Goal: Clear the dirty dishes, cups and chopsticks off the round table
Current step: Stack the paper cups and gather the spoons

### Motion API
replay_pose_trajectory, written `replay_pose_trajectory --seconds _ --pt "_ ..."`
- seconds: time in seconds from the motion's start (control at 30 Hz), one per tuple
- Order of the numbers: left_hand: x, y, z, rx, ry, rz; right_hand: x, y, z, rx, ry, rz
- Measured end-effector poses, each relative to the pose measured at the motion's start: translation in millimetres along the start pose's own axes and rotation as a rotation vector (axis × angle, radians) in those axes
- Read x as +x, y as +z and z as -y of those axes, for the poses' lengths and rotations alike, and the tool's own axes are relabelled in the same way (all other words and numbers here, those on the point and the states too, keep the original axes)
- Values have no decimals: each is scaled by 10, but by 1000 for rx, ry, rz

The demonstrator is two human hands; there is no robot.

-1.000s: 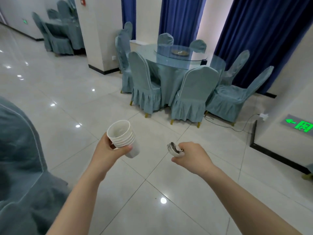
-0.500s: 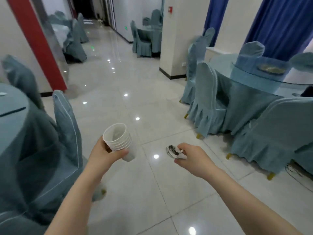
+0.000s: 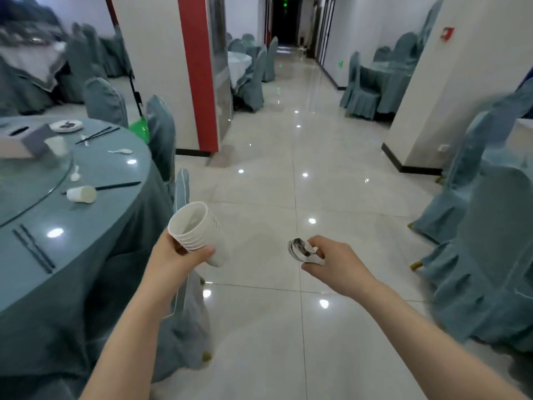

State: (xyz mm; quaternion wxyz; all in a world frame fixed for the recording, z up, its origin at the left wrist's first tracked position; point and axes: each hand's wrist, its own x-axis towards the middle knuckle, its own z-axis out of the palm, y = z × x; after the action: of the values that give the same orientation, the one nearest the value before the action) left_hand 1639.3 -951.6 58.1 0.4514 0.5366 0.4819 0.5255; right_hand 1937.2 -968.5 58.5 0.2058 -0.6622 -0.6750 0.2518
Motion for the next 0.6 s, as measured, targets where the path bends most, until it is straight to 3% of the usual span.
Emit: replay_pose_trajectory --seconds 0.4,0.6 --pt "1875 -35 -32 -46 73 -182 2582 -183 194 60 -178 114" --pt "2755 -88 162 -17 82 -594 4123 -61 409 24 -366 270"
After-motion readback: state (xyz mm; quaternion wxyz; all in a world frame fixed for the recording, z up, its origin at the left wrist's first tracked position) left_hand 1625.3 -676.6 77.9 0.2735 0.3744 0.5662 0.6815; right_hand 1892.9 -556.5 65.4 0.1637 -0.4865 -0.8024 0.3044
